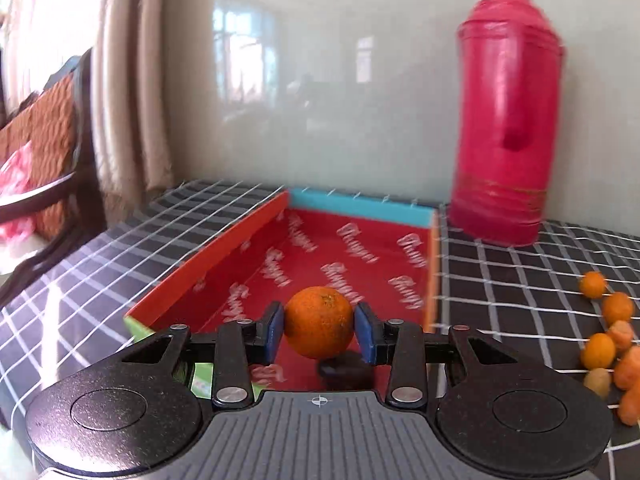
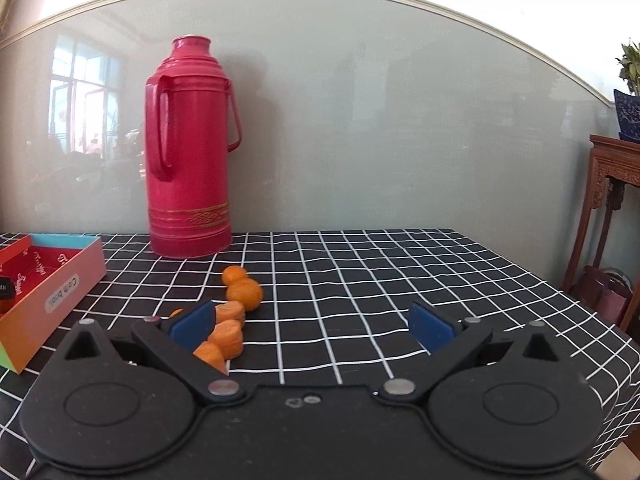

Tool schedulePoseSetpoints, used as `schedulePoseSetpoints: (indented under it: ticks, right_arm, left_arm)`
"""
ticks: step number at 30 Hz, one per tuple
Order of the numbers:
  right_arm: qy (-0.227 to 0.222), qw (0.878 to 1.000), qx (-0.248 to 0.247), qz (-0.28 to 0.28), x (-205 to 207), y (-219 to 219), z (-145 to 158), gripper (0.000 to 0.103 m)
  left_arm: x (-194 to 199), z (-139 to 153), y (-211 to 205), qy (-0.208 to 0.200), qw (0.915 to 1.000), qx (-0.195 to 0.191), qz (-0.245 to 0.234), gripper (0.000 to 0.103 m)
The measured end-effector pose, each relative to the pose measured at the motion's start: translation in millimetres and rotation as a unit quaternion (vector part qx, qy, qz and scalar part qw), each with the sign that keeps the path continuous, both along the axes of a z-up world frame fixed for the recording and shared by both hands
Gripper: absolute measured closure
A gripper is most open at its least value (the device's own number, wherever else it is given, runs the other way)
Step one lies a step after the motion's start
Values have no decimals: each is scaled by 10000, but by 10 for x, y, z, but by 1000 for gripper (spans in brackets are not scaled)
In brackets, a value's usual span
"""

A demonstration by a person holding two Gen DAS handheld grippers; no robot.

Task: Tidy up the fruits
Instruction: 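Carry the large orange into the box and open the left tool, then close the right tool on an orange carrot chunk, then carry the carrot chunk into the box and open the right tool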

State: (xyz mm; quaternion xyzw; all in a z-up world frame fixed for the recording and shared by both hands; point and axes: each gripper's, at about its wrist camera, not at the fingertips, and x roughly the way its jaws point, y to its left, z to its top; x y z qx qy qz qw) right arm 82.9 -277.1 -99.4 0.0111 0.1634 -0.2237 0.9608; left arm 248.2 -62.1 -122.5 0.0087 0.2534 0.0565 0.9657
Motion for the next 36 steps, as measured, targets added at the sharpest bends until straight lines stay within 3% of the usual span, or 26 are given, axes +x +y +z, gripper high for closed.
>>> schedulePoseSetpoints:
  ticks: [3,4,5,7,9,13,17,19,25,28,36]
  right_arm:
    - [120,9998,96,158,62,26,-25,6]
    - [168,9995,151,231,79,36,-37,6]
    - [183,9990,223,348,93,45,-49,6]
    - [226,9978,366,501,130,71,-73,10]
    - [348,9965,460,605,200,103,-110,14]
    - [628,9930,632,772,368,160,-197,41]
    - [777,9920,702,708,519,199,-275,44]
    - [880,9910,754,663,600,200,-318,54]
    - [1156,9873,974,487,797,177,-466,71]
    - [1175,9894,769,369,827,225,-494,82]
    - [811,9925,730,545,754,324,-359,82]
  left_arm:
    - [40,-20,58,170,9996,160,180,63]
    - [27,-5,79,171,9995,138,210,51]
    - [-8,18,108,141,9995,115,241,26]
    - [-100,80,147,-92,9992,184,355,8]
    - [-197,163,156,-353,9985,272,325,7]
    - [-279,260,309,-475,9985,122,256,0]
    - [-360,343,532,-552,9979,22,335,0]
    - [-398,384,653,-584,9975,18,399,0]
    - [-588,373,1040,-571,9964,4,624,0]
    - [-621,330,1213,-524,9953,-38,809,0]
    - [-652,265,1548,-488,9895,-285,1328,0]
